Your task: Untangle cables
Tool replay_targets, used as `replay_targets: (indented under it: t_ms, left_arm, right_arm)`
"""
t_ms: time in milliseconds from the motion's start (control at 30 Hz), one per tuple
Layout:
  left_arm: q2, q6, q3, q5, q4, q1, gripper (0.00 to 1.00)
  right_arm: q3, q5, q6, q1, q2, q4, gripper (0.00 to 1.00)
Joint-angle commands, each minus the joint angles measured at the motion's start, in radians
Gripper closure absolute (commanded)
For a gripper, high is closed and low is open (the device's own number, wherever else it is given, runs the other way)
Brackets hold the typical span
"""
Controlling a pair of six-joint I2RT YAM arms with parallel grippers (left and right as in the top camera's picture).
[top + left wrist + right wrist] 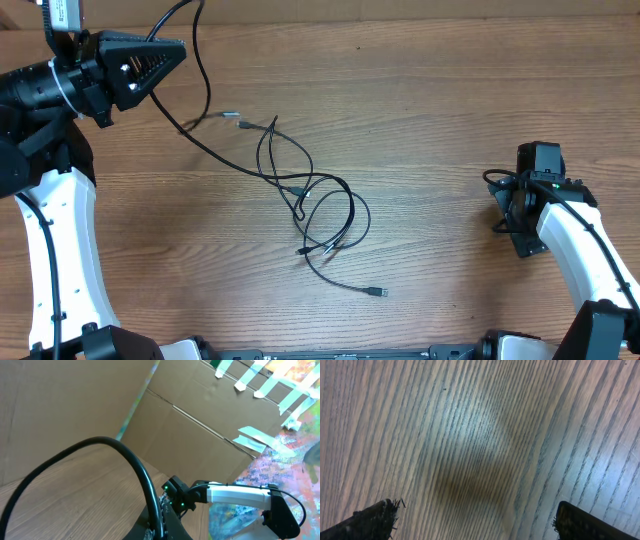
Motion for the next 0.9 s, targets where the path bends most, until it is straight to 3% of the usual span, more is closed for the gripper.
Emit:
replay_targets:
  t_ms: [0,33,100,133,233,300,500,600,867]
  left_arm:
    - [0.001,-0.006,0.0,0.018,0.004,0.003,0.96]
    - [0.001,-0.006,0.0,0.018,0.003,0.003,0.96]
    - [0.001,-0.013,0.0,0.018,0.003,0.003,0.96]
    - [0.001,-0.014,0.0,0.018,0.003,0.003,0.96]
    - [0.002,-0.014,0.0,0.018,0.003,0.003,0.96]
    - [0.002,-0.014,0.0,0.018,0.003,0.003,0.96]
    - [0.002,-0.014,0.0,0.018,0.003,0.003,0.96]
    - [0.008,-0.013,-0.001,0.018,0.003,0.003,0.96]
    - [0.052,0.039,-0.058,-0.022,-0.012,-0.043,0.96]
  right_arm:
    - [-0.006,-0.077,-0.012,-0.002,-0.004,0.007,0.0]
    - [-0.006,-0.179,-0.083,-0.001,-0.005,0.013,0.0]
    - [-0.006,-0.562,-0.367,0.004,-0.005,0.036,0.18]
    - [-0.006,-0.685,-0.432,0.011,-0.005,0.036,0.24]
    - [-0.006,-1.039,-0.637,0.061,-0.009,0.002,0.33]
    - [-0.006,-1.128,-0.711,0.112,-0.021,-0.042,0.33]
    - [-0.003,-1.205,-0.72,0.294,-0.117,-0.091,0.31]
    - [-0.002,-1.189,-0.664,0.383,-0.202,-0.036,0.21]
    - [-0.002,-0.7,-0.345,0.714,-0.288,0.243,0.2]
